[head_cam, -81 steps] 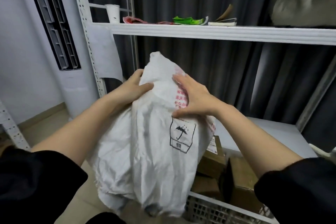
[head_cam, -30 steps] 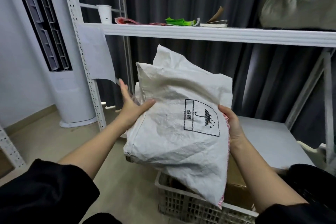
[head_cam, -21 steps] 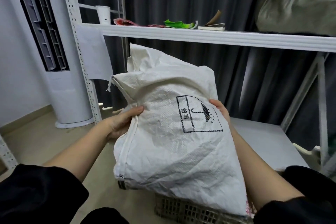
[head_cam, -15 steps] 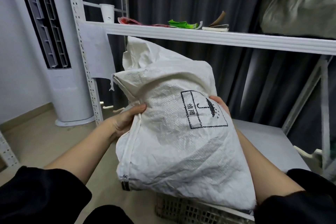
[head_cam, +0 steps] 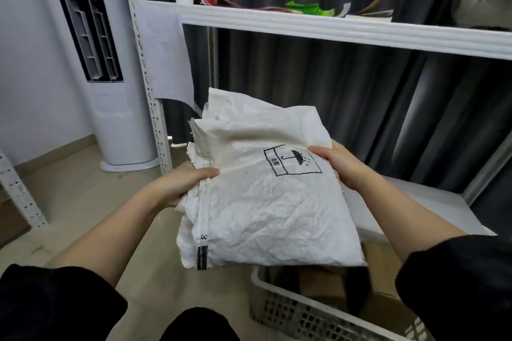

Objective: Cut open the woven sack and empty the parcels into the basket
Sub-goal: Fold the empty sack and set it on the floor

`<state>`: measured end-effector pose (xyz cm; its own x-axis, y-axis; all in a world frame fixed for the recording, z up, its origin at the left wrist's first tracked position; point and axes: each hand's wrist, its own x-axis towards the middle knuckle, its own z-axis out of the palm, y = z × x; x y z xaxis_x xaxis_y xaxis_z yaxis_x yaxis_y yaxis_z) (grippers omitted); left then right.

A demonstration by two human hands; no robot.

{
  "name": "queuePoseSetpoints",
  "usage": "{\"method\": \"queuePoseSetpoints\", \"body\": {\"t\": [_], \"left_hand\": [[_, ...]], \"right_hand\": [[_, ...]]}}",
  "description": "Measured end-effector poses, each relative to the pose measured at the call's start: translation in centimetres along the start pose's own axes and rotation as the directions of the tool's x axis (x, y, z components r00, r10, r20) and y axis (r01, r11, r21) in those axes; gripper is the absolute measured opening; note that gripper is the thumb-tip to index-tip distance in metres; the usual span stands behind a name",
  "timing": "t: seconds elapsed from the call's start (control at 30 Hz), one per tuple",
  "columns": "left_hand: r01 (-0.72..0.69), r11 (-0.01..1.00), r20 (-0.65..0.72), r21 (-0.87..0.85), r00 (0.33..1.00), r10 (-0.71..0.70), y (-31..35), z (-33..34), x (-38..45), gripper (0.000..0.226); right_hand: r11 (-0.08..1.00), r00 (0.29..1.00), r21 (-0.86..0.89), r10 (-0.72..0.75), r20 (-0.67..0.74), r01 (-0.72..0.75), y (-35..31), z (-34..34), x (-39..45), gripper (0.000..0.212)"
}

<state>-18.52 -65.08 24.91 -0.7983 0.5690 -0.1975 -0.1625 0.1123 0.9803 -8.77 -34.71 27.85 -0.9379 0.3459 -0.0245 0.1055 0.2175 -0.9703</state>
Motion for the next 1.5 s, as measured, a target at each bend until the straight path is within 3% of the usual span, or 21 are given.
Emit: {"method": "queuePoseSetpoints", "body": {"t": [0.1, 0.2, 0.3, 0.43, 0.57, 0.73, 0.87, 1.0, 1.03, 1.07, 1.1, 1.17, 1.2, 1.23, 1.27, 1.3, 1.33, 1.37, 1.4, 1.43, 1.5], "left_hand": [[-0.004, 0.998, -0.116, 0.069, 0.993, 0.012, -2.2, -2.7, 1.8, 0.009], [0.002, 1.000, -0.279, -0.008, 0.960, -0.004, -5.9, -6.4, 3.5, 0.014], [0.003, 0.979, -0.413, -0.205, 0.906, -0.089, -10.1, -9.7, 4.4, 0.010], [0.021, 0.950, -0.521, -0.311, 0.832, -0.189, -17.1, -12.7, 7.1, 0.007], [0.024, 0.876, -0.556, -0.482, 0.764, -0.327, -24.3, -11.9, 11.3, 0.014], [0.053, 0.689, -0.494, -0.723, 0.658, -0.568, -33.3, -10.1, 15.0, 0.006], [0.131, 0.571, -0.339, -0.810, 0.690, -0.639, -39.7, -9.1, 16.5, 0.039], [0.185, 0.544, -0.167, -0.819, 0.829, -0.534, -43.2, -7.6, 17.3, 0.084], [0.168, 0.573, -0.148, -0.802, 0.874, -0.463, -43.5, -7.2, 17.5, 0.076], [0.042, 0.655, -0.236, -0.755, 0.913, -0.331, -44.3, -6.7, 18.0, 0.063], [-0.039, 0.707, -0.341, -0.706, 0.894, -0.292, -44.5, -6.8, 18.0, 0.061], [0.080, 0.798, -0.430, -0.597, 0.808, -0.402, -42.7, -5.5, 18.0, 0.067], [0.114, 0.770, -0.418, -0.628, 0.785, -0.457, -43.0, -4.5, 17.9, 0.067], [0.152, 0.765, -0.464, -0.626, 0.715, -0.522, -43.0, -4.9, 17.2, 0.071], [0.183, 0.810, -0.643, -0.557, 0.522, -0.561, -43.4, -5.3, 17.0, 0.080], [0.289, 0.913, -0.864, -0.290, 0.331, -0.379, -43.3, -5.5, 17.1, 0.087], [0.359, 0.929, -0.948, 0.094, 0.318, -0.027, -43.5, -5.9, 17.0, 0.087], [0.291, 0.838, -0.847, 0.462, 0.425, 0.319, -43.2, -6.2, 17.0, 0.079], [0.164, 0.646, -0.606, 0.746, 0.569, 0.556, -42.8, -6.3, 17.4, 0.068], [0.014, 0.444, -0.331, 0.896, 0.689, 0.645, -42.0, -6.2, 18.2, 0.059], [-0.154, 0.151, 0.040, 0.977, 0.817, 0.575, -42.5, -7.0, 20.0, 0.047]], "right_hand": [[0.977, 0.995, -0.211, -0.035, -0.098, 0.014, 1.6, 3.4, 4.3, 0.024], [0.888, 0.970, -0.458, -0.074, -0.232, -0.042, 1.8, 8.2, 8.0, 0.041], [0.810, 0.995, -0.585, -0.088, -0.034, 0.052, 2.7, 13.4, 11.2, 0.055], [0.715, 0.970, -0.675, -0.020, 0.242, 0.183, 7.3, 21.2, 13.8, 0.060], [0.650, 0.951, -0.729, 0.033, 0.309, 0.214, 14.2, 26.6, 15.3, 0.066], [0.611, 0.936, -0.771, 0.135, 0.325, 0.180, 23.9, 30.0, 15.9, 0.068], [0.575, 0.921, -0.799, 0.193, 0.339, 0.174, 30.8, 32.3, 15.2, 0.068], [0.548, 0.894, -0.825, 0.292, 0.341, 0.135, 36.5, 33.8, 14.7, 0.068], [0.524, 0.890, -0.840, 0.302, 0.342, 0.145, 37.6, 34.1, 14.6, 0.067], [0.485, 0.889, -0.858, 0.301, 0.345, 0.169, 38.6, 34.2, 14.6, 0.066], [0.443, 0.888, -0.875, 0.299, 0.351, 0.197, 39.5, 34.3, 14.5, 0.065], [0.391, 0.881, -0.890, 0.301, 0.365, 0.235, 40.9, 34.6, 14.5, 0.063], [0.389, 0.881, -0.888, 0.295, 0.371, 0.244, 41.5, 34.7, 14.5, 0.063], [0.397, 0.882, -0.884, 0.285, 0.376, 0.248, 42.0, 34.9, 14.5, 0.063], [0.398, 0.883, -0.882, 0.279, 0.377, 0.251, 42.3, 34.9, 14.5, 0.063], [0.389, 0.886, -0.885, 0.273, 0.375, 0.254, 42.7, 35.0, 14.4, 0.063], [0.380, 0.888, -0.888, 0.268, 0.373, 0.258, 43.0, 35.1, 14.3, 0.063], [0.369, 0.890, -0.891, 0.261, 0.373, 0.265, 43.2, 35.2, 14.2, 0.063], [0.362, 0.893, -0.892, 0.254, 0.372, 0.269, 43.3, 35.5, 14.1, 0.063], [0.363, 0.902, -0.892, 0.232, 0.365, 0.268, 43.2, 35.8, 13.9, 0.063], [0.436, 0.960, -0.871, 0.052, 0.275, 0.226, 42.9, 36.2, 14.2, 0.051]]}}
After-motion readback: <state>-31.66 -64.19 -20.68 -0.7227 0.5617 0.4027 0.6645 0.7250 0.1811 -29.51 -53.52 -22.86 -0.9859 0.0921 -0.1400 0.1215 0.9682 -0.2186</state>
